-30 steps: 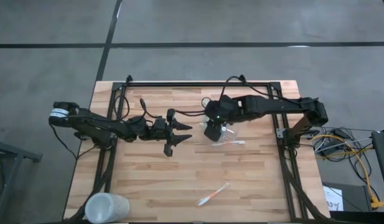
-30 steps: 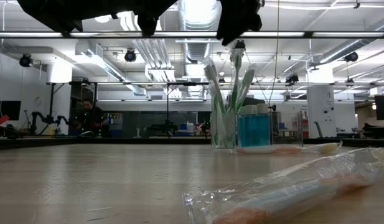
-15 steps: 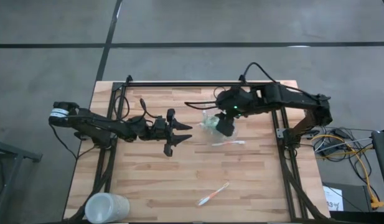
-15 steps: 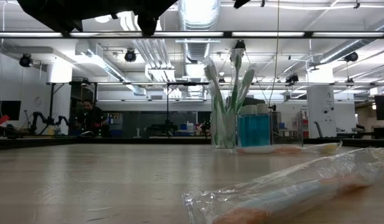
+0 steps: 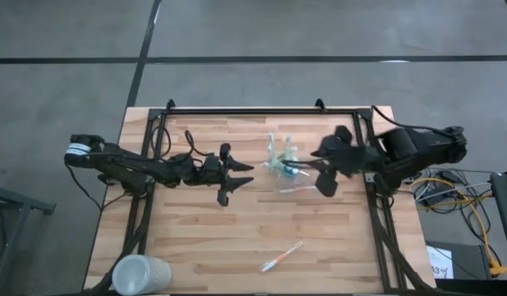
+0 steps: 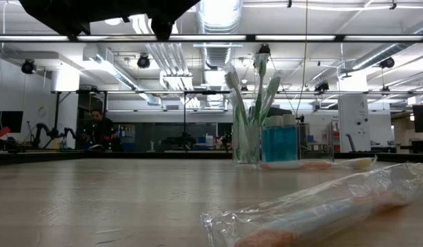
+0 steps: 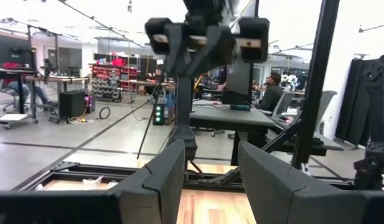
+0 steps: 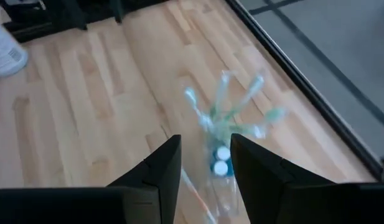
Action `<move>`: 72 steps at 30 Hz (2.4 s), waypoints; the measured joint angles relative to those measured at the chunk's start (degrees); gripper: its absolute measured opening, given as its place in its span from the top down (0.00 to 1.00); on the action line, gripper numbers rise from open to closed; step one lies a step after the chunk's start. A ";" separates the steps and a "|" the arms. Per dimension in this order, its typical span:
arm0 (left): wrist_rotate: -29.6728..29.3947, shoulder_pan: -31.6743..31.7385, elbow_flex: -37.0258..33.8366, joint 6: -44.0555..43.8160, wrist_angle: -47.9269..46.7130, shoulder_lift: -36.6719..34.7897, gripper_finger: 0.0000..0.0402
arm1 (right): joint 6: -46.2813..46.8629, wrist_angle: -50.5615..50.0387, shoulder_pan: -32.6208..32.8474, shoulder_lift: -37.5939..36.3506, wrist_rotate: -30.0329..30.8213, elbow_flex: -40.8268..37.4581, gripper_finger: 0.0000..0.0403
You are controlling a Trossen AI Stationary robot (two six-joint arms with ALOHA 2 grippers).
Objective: Pick & Place toothbrushing station
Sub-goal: Put the orange toothbrush into the transparent organizer
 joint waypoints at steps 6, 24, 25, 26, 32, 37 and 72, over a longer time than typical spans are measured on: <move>-0.46 0.00 0.00 0.01 -0.01 0.00 0.61 | 14.12 2.51 6.01 -7.07 8.00 -12.77 0.66; -0.61 0.00 0.00 -0.27 -0.01 0.00 0.61 | 53.22 5.02 9.52 -17.48 10.72 -41.23 0.68; -0.61 0.00 0.00 -0.27 -0.01 0.00 0.61 | 55.10 5.03 9.51 -17.79 10.13 -42.02 0.68; -0.61 0.00 0.00 -0.26 -0.01 0.00 0.61 | 57.46 5.03 9.50 -17.98 9.33 -42.78 0.68; -1.21 0.00 0.00 -0.25 -0.02 0.00 0.61 | 65.01 5.02 9.61 -18.54 5.53 -46.70 0.68; -1.60 0.00 0.00 -0.04 -0.21 0.00 0.61 | 64.70 5.32 9.61 -18.43 3.10 -48.95 0.68; -1.68 -0.02 0.00 -0.47 -0.50 0.02 0.61 | 8.28 26.26 9.46 -6.28 -3.66 -61.78 0.68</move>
